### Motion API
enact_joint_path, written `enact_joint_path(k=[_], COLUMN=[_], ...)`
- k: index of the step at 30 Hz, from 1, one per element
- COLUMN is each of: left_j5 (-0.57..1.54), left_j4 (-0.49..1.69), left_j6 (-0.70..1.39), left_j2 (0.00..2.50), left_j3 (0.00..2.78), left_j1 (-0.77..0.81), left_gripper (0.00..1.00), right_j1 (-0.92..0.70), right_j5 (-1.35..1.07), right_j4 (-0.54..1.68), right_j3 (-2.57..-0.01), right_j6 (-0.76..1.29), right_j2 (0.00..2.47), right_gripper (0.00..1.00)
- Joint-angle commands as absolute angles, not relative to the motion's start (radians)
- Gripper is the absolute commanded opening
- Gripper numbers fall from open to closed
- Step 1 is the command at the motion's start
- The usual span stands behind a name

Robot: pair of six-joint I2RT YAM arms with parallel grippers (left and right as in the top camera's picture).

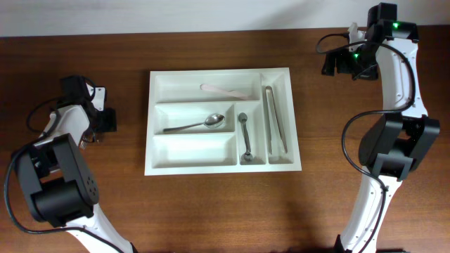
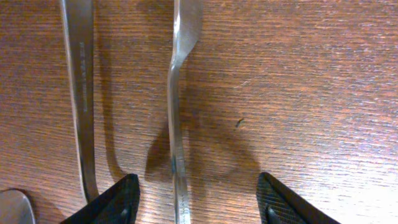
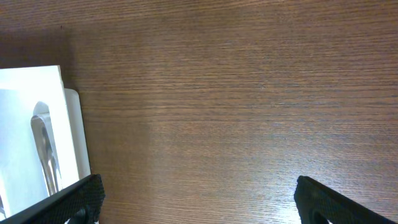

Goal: Pack container
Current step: 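Grasp a metal fork with the left gripper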

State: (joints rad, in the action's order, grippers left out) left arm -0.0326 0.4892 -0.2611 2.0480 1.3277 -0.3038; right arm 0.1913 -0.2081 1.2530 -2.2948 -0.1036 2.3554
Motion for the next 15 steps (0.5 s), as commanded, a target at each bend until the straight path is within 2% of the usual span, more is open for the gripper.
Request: enact_joint_path(k=[1, 4, 5, 6, 7, 9, 15], left_j5=[-0.049, -0.049, -0.049, -0.049, -0.049, -0.049, -0.051], left_j4=[0.503, 0.501, 0.5, 0.499, 0.499, 0.5, 0.502], left_j6=[-0.262, -0.262, -0.262, -0.262, -0.262, -0.262, -0.263], left_j2=[2.119, 2.119, 2.12, 2.12, 2.119, 2.12, 2.119], left_j3=[1.308, 1.308, 1.308, 1.308, 1.308, 1.308, 1.327], left_j1=[-0.304, -0.304, -0.304, -0.304, -0.304, -0.304, -0.304], left_gripper=[0.61, 0.61, 0.58, 0.47, 0.29, 0.04, 0.02], right_j1=[0.197, 0.197, 0.197, 0.197, 0.197, 0.197, 0.197], right_j5=[-0.21, -0.21, -0.21, -0.21, -0.21, -0.21, -0.21], right_j4=[1.253, 1.253, 1.253, 1.253, 1.253, 1.253, 1.253], right_j3=[-2.319, -2.319, -2.319, -2.319, -2.319, -2.319, -2.319], right_j6=[-0.096, -0.096, -0.096, -0.096, -0.096, -0.096, -0.096], right_j2=[2.307, 2.307, 2.307, 2.307, 2.307, 2.307, 2.307], right_gripper=[0.99, 0.99, 0.99, 0.99, 0.99, 0.99, 0.99])
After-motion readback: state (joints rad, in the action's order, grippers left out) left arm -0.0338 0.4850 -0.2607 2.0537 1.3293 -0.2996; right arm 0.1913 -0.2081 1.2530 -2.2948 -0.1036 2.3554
